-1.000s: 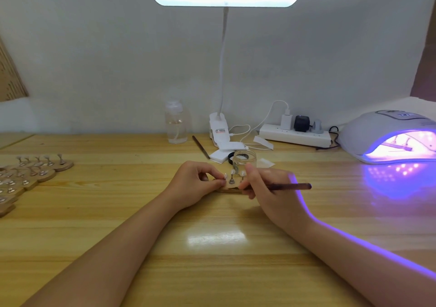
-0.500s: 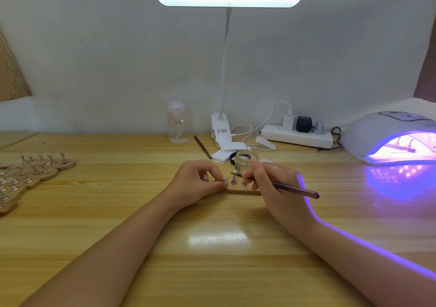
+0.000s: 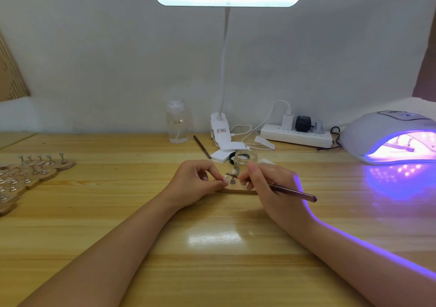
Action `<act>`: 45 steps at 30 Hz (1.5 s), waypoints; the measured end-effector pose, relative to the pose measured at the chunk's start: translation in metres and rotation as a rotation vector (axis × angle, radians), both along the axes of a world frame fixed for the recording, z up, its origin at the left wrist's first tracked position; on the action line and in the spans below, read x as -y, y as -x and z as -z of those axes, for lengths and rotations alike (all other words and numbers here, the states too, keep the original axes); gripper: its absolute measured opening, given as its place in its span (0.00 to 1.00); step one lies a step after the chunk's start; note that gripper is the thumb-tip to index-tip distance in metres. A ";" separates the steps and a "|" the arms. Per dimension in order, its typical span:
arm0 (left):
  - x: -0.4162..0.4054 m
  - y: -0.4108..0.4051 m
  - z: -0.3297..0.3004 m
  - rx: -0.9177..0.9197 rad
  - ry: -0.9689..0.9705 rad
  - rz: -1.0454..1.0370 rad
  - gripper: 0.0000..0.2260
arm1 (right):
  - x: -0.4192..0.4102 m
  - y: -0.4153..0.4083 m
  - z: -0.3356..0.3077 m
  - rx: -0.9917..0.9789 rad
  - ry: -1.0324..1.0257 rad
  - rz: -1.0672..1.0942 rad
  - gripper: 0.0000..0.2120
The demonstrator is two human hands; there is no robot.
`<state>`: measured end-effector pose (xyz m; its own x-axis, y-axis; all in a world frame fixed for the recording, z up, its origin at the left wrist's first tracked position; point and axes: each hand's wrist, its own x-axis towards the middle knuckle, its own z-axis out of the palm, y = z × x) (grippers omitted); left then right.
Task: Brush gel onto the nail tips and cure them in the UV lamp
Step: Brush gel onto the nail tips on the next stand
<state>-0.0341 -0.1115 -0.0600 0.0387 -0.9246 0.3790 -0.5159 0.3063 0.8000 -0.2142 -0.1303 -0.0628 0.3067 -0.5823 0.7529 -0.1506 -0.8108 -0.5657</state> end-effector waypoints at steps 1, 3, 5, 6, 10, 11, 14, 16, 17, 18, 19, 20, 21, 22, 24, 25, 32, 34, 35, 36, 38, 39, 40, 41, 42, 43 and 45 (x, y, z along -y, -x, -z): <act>0.000 0.000 0.000 0.000 0.004 -0.003 0.10 | 0.001 0.000 0.000 -0.005 0.012 0.010 0.15; 0.000 0.000 0.000 0.001 0.009 -0.011 0.10 | 0.000 -0.001 0.002 0.000 -0.037 -0.012 0.17; 0.000 0.000 0.000 -0.001 0.015 -0.017 0.11 | 0.000 0.000 0.003 0.024 -0.080 -0.037 0.19; 0.000 0.000 0.001 -0.002 0.016 -0.017 0.11 | 0.000 0.000 0.004 0.034 -0.074 -0.035 0.19; 0.000 0.000 0.001 0.000 0.009 -0.008 0.10 | 0.002 -0.001 0.002 -0.014 -0.025 0.006 0.16; 0.000 0.000 0.001 -0.001 0.006 -0.012 0.10 | 0.001 -0.001 0.002 -0.015 -0.063 -0.006 0.17; 0.000 -0.001 0.002 -0.009 -0.001 -0.024 0.10 | -0.001 -0.002 0.002 0.036 -0.126 -0.030 0.17; 0.000 0.000 0.002 -0.006 -0.007 -0.028 0.09 | 0.000 -0.001 0.001 0.036 -0.071 -0.008 0.16; 0.000 0.000 0.002 -0.001 -0.009 -0.034 0.09 | 0.000 -0.001 0.000 0.013 -0.042 0.000 0.15; 0.000 0.001 0.001 0.005 -0.012 -0.041 0.10 | 0.001 -0.001 0.001 -0.009 -0.038 0.002 0.16; 0.000 0.001 0.001 0.009 -0.013 -0.048 0.10 | 0.001 -0.001 0.002 -0.013 -0.072 -0.006 0.16; 0.000 0.002 0.001 0.011 -0.014 -0.053 0.11 | 0.000 -0.001 0.003 0.000 -0.113 -0.013 0.17; 0.000 0.002 0.001 0.013 -0.015 -0.056 0.11 | 0.000 -0.001 0.003 0.020 -0.137 -0.015 0.18; 0.000 0.001 0.001 0.015 -0.016 -0.055 0.11 | -0.001 0.000 0.004 0.038 -0.143 -0.013 0.18; 0.000 0.001 0.000 0.014 -0.021 -0.049 0.11 | 0.000 0.000 0.003 0.024 -0.114 0.001 0.17; 0.000 0.001 0.000 0.010 -0.024 -0.047 0.11 | 0.000 0.000 0.001 -0.002 -0.092 0.008 0.17; 0.000 0.002 0.000 0.011 -0.033 -0.046 0.10 | -0.001 -0.001 0.000 0.002 -0.098 0.000 0.17; 0.000 0.002 0.000 0.011 -0.035 -0.044 0.10 | 0.000 -0.001 0.001 -0.025 -0.095 -0.001 0.18; -0.001 0.002 0.000 0.009 -0.035 -0.045 0.10 | -0.001 -0.001 0.001 -0.010 -0.130 -0.016 0.19; -0.001 0.002 0.000 0.008 -0.035 -0.047 0.10 | -0.001 -0.001 0.001 0.008 -0.156 -0.025 0.19; -0.001 0.002 -0.001 0.009 -0.036 -0.048 0.10 | -0.001 -0.001 0.002 0.024 -0.156 -0.024 0.18; -0.001 0.002 -0.001 0.009 -0.038 -0.046 0.10 | 0.000 -0.001 0.001 0.014 -0.130 -0.014 0.18; -0.001 0.003 -0.001 0.008 -0.039 -0.044 0.10 | 0.000 -0.001 0.001 -0.006 -0.104 -0.003 0.18; -0.001 0.002 -0.001 0.006 -0.039 -0.042 0.10 | 0.001 -0.001 0.001 -0.020 -0.098 0.003 0.18; -0.001 0.002 -0.001 0.007 -0.040 -0.042 0.10 | 0.000 -0.002 0.001 -0.014 -0.121 -0.006 0.19; -0.001 0.002 -0.001 0.010 -0.041 -0.042 0.09 | -0.001 -0.002 0.000 0.001 -0.147 -0.018 0.19; -0.001 0.002 -0.001 0.013 -0.041 -0.042 0.09 | -0.002 -0.001 0.000 0.014 -0.142 -0.016 0.19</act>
